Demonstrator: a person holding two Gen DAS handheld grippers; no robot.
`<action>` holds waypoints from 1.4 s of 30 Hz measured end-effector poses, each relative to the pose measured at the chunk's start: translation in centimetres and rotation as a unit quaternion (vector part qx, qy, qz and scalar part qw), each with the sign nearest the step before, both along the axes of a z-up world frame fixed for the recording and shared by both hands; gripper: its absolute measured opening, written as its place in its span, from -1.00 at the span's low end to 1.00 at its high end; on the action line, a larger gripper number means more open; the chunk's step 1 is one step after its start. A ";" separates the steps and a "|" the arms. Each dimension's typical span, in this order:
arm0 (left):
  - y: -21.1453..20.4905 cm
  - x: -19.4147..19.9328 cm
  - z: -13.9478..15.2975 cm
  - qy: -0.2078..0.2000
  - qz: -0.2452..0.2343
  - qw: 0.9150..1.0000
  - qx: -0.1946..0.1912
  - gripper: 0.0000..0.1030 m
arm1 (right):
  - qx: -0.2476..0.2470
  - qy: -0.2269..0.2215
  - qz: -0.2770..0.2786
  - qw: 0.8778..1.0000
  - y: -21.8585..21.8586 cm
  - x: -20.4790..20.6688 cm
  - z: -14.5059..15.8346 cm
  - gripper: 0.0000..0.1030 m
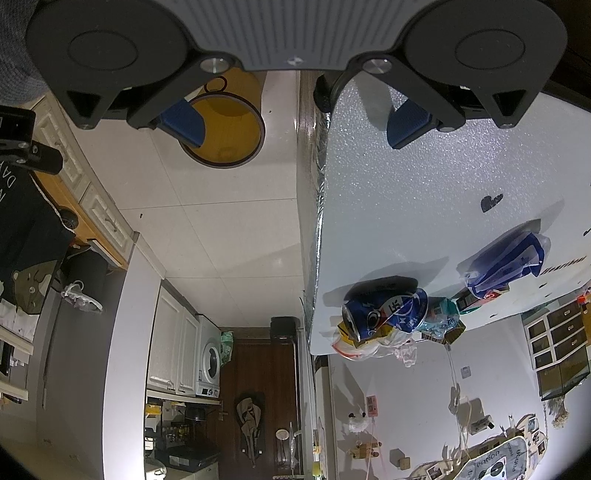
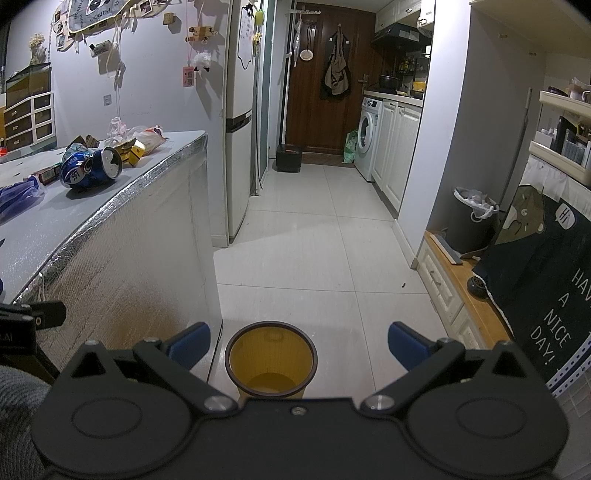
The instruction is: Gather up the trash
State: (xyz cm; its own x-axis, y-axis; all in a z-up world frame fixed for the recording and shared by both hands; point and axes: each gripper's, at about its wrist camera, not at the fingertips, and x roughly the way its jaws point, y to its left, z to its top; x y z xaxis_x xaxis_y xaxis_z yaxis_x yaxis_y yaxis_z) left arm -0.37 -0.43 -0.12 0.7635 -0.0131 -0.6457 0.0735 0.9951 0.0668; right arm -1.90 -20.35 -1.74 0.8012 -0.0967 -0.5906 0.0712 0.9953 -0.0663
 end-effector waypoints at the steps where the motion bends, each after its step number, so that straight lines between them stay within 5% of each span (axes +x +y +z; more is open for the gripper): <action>1: -0.1 0.0 0.0 0.000 0.000 1.000 0.000 1.00 | 0.000 0.000 0.000 1.000 0.0 0.0 0.0 1.00; 29: 0.7 1.8 0.4 -0.035 -0.019 0.999 -0.004 1.00 | -0.014 -0.004 0.019 1.000 -0.2 2.5 0.4 1.00; 42: 8.2 6.5 5.0 -0.069 0.031 0.997 -0.014 1.00 | -0.032 -0.061 0.098 0.993 3.6 8.4 3.3 1.00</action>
